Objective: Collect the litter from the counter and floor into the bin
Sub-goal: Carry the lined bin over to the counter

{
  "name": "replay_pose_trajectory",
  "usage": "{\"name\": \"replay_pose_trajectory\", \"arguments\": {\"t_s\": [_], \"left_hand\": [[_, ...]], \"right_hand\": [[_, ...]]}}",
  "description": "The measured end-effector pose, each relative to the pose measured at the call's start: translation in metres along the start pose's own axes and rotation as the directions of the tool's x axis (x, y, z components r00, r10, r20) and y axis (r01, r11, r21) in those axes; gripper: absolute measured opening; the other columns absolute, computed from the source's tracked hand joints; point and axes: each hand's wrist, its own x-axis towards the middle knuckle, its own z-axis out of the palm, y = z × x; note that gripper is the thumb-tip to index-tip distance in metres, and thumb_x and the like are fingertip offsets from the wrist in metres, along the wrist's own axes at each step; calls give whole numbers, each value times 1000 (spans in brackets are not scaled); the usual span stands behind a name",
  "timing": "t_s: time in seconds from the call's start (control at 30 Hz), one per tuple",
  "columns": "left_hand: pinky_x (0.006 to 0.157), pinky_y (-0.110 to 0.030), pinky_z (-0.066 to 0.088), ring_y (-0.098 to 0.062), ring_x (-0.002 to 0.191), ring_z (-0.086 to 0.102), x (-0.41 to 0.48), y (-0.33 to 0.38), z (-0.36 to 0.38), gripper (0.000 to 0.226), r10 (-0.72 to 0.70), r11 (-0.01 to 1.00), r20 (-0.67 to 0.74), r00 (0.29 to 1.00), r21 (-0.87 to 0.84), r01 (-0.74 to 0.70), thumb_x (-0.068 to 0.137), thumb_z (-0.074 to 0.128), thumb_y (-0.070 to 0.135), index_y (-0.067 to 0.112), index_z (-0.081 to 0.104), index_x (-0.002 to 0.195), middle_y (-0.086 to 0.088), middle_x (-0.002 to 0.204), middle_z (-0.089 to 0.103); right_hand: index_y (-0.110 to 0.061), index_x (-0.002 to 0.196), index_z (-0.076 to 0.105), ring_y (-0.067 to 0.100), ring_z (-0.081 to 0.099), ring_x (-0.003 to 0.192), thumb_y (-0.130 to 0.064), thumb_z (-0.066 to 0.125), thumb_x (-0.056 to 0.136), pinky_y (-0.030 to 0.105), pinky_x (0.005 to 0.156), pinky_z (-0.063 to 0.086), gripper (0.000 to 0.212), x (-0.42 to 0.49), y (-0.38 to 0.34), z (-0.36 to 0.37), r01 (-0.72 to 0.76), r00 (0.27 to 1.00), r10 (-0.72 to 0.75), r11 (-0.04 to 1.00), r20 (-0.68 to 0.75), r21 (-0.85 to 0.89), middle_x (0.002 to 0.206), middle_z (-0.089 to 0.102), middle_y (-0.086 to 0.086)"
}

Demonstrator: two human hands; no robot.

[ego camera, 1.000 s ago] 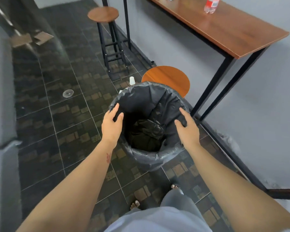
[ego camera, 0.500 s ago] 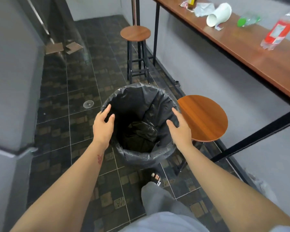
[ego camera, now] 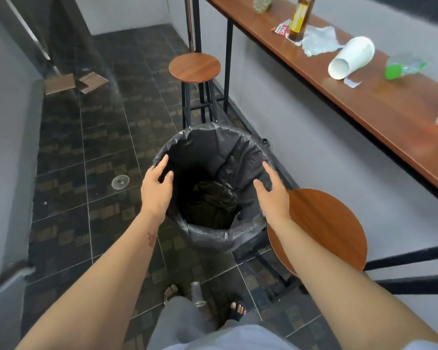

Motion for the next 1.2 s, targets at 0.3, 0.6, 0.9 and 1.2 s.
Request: {"name": "replay_pose_trajectory", "arguments": {"t_s": [0.3, 0.6, 0.9, 1.2], "left_hand": [[103, -22, 25, -16, 138, 33, 138, 29, 60, 46, 46, 998, 306, 951, 23, -55, 100, 50, 14, 39, 50, 139, 2, 150, 39], [105, -52, 40, -26, 130, 45, 218, 68, 110, 49, 111, 993, 532, 840, -27, -114, 100, 46, 6, 41, 56, 133, 4, 152, 37], [109, -34, 38, -22, 129, 47, 223, 81, 167, 55, 69, 997, 630, 774, -73, -30, 98, 41, -6, 37, 63, 126, 9, 140, 48], [101, -23, 31, -1, 115, 39, 222, 99, 221, 61, 28, 997, 643, 765, -73, 25, 99, 39, -4, 49, 67, 113, 25, 124, 45]], "right_hand": [[-50, 141, 37, 20, 35, 141, -33, 55, 97, 50, 110, 38, 50, 72, -21, 27, -151, 941, 173, 984, -291, 96, 154, 34, -15], [-47, 143, 38, 19, 34, 142, -32, 56, 97, 48, 110, 39, 51, 96, -42, 40, -242, 796, 308, 951, -521, 192, 154, 35, -14], [-51, 140, 38, 23, 53, 98, -31, 56, 97, 37, 80, 43, 51, 116, -28, 10, -292, 720, 374, 927, -585, 234, 153, 37, -13], [-47, 144, 33, 23, 55, 100, -31, 55, 97, 35, 76, 42, 54, 145, -18, -31, -354, 720, 382, 920, -580, 167, 154, 36, -8]]}}
